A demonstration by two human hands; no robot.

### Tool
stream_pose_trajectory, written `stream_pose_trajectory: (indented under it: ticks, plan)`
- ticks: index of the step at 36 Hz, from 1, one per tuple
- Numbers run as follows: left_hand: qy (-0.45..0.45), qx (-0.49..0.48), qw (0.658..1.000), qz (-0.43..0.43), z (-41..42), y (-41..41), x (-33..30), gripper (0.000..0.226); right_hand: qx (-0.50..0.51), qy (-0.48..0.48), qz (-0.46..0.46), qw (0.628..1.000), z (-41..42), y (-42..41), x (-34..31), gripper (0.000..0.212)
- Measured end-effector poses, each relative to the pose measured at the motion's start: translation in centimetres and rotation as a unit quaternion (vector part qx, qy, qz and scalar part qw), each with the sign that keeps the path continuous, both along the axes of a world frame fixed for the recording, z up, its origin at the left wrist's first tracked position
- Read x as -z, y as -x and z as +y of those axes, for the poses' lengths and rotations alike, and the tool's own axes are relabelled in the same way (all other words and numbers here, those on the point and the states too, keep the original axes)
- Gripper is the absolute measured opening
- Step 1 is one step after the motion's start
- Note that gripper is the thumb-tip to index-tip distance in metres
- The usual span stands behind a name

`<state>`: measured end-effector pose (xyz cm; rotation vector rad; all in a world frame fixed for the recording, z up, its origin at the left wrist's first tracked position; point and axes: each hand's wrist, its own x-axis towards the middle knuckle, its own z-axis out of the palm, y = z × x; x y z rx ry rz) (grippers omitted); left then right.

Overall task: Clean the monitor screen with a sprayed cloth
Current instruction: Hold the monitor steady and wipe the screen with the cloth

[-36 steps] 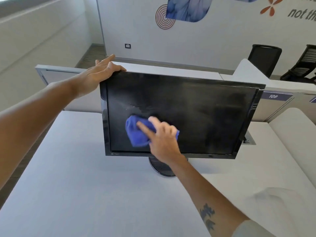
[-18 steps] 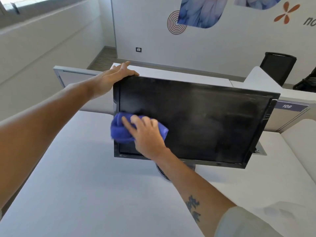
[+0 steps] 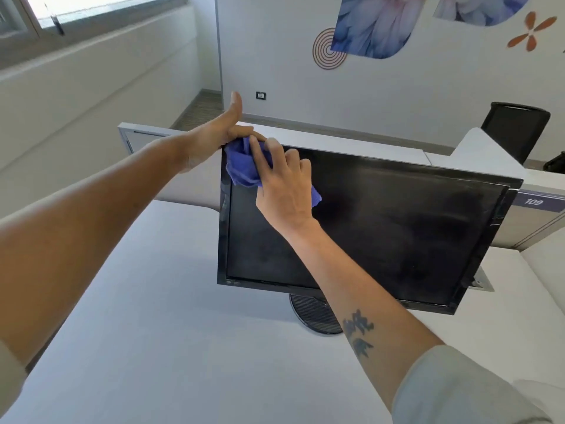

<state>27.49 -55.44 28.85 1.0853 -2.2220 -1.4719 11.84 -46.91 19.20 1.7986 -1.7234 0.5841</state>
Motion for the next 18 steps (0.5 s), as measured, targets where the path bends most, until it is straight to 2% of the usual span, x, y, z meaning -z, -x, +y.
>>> stream_pose_trajectory:
  ticks: [2,6,13,18]
  plan:
    - [-0.001,-0.002,1.0,0.006,-0.1,-0.1,0.2,0.102,0.004,-0.034,0.009,0.999,0.1,-0.5,0.0,0.075]
    - [-0.008,-0.015,1.0,-0.001,-0.9,-0.5,0.7,0.127,-0.018,-0.093,0.034,0.995,1.5,-1.6,2.4,0.074]
    - [0.022,-0.022,0.999,-0.01,-0.2,-0.6,0.5,0.123,-0.1,-0.2,0.128,0.966,6.8,-1.4,9.9,0.078]
    - [0.021,-0.018,0.999,-0.024,-0.4,-0.5,0.1,0.137,-0.104,-0.175,0.127,0.971,5.9,-1.1,7.5,0.072]
